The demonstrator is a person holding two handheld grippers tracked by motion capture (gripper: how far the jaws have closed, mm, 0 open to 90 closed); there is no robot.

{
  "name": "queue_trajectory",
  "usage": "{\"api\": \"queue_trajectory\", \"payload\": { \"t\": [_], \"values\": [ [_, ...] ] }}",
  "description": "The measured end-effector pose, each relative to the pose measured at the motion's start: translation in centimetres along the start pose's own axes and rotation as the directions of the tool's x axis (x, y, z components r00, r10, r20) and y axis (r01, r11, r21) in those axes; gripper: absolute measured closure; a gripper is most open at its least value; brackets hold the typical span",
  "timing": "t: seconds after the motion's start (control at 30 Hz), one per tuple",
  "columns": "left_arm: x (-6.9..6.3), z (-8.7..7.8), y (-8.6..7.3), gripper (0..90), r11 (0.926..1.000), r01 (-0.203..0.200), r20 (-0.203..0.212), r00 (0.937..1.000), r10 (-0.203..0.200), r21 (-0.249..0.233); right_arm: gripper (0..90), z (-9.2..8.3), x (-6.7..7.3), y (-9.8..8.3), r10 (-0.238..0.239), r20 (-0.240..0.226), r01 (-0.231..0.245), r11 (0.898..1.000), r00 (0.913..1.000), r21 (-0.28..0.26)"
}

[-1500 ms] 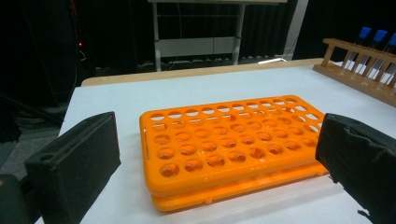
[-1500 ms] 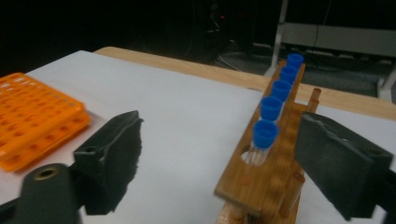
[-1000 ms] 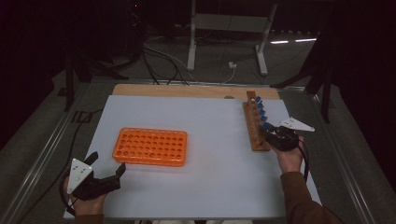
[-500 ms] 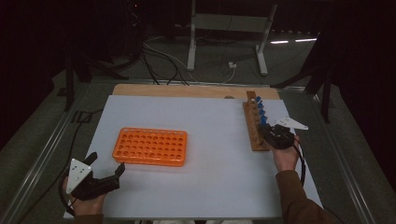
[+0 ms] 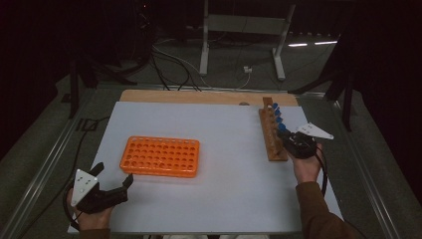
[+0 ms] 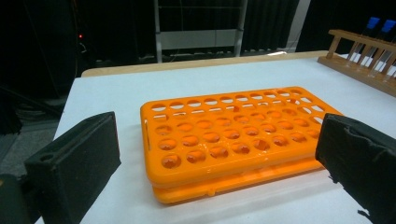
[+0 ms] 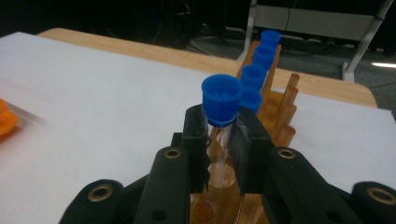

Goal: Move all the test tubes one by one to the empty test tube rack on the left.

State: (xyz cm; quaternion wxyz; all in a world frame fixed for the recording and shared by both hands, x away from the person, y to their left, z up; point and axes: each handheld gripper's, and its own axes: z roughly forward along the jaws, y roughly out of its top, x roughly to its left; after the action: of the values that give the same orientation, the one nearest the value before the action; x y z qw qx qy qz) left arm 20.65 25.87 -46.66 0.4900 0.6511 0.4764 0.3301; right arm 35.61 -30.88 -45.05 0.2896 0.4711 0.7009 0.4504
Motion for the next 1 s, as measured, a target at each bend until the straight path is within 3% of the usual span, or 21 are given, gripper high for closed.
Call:
{"api": "queue_trajectory", "payload": {
  "t": [0.27,0.4,0.63,0.67,0.9,1.0],
  "values": [
    [0.0,0.4,0.0,1.0,0.9996,0.020,-0.019,0.9996,-0.020,0.020,77.1,-1.1,-0.2,1.0,-0.017,-0.005,0.017,0.999,0.9998,-0.030],
    [-0.6,0.4,0.4,1.3,0.9996,-0.001,-0.011,0.9999,0.001,0.029,77.1,-1.8,-0.3,1.8,-0.029,-0.008,0.029,0.998,0.9995,-0.052],
    [-2.1,1.2,2.0,1.3,0.9985,-0.055,0.028,0.9981,0.054,0.010,77.1,-3.6,-0.2,3.7,-0.053,-0.022,0.051,0.993,0.9983,-0.105],
    [-2.5,1.7,2.5,1.3,0.9977,-0.067,0.054,0.9964,0.066,0.011,77.1,-3.7,-0.1,3.9,-0.058,-0.026,0.054,0.992,0.9980,-0.111],
    [-3.7,3.6,3.9,1.2,0.9966,-0.082,0.125,0.9887,0.082,-0.011,77.0,-4.0,1.1,4.7,-0.053,-0.100,0.040,0.990,0.9935,-0.136],
    [-4.5,4.6,4.4,1.2,0.9931,-0.117,0.136,0.9838,0.117,-0.013,77.0,-3.8,1.7,4.7,-0.052,-0.127,0.034,0.990,0.9905,-0.138]
  ]
}}
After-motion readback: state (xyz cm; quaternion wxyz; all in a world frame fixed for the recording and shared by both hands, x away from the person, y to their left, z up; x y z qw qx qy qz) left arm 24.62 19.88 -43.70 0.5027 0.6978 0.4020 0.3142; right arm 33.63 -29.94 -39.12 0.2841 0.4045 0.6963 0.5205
